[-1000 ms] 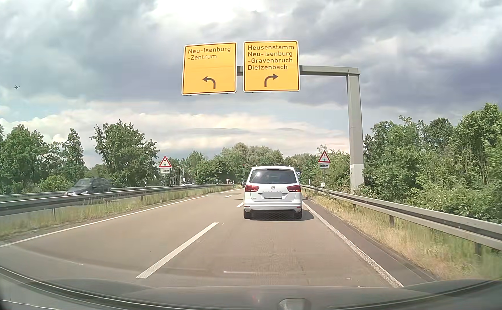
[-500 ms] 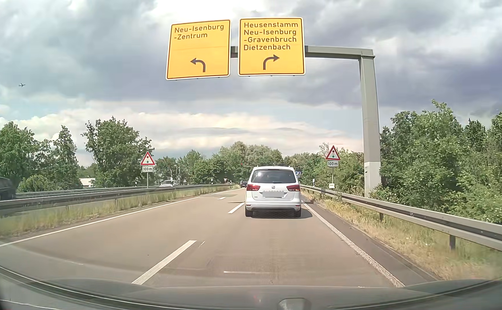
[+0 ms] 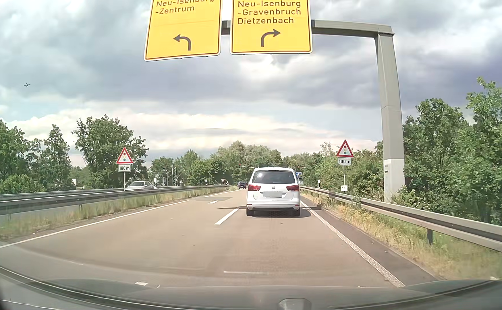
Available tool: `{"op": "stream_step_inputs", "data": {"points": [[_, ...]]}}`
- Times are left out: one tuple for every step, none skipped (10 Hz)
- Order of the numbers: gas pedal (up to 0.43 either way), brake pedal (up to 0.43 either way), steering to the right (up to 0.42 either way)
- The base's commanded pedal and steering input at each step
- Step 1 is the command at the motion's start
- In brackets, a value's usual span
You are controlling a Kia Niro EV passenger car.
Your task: Follow the waypoints while adhering to traffic rules and regulations
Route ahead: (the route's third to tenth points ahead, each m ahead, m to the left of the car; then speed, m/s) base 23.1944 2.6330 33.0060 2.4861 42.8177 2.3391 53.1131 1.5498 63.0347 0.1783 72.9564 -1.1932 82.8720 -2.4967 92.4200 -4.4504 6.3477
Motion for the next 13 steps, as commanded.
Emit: {"op": "stream_step_inputs", "data": {"points": [[0.157, 0.037, 0.004], [0.157, 0.037, 0.008], [0.157, 0.037, 0.018], [0.157, 0.037, 0.018], [0.157, 0.037, 0.010], [0.157, 0.037, 0.008], [0.157, 0.030, 0.008], [0.157, 0.030, 0.008], [0.157, 0.037, 0.007], [0.157, 0.037, 0.007], [0.157, 0.037, 0.006], [0.157, 0.037, 0.004], [0.157, 0.037, 0.000]]}}
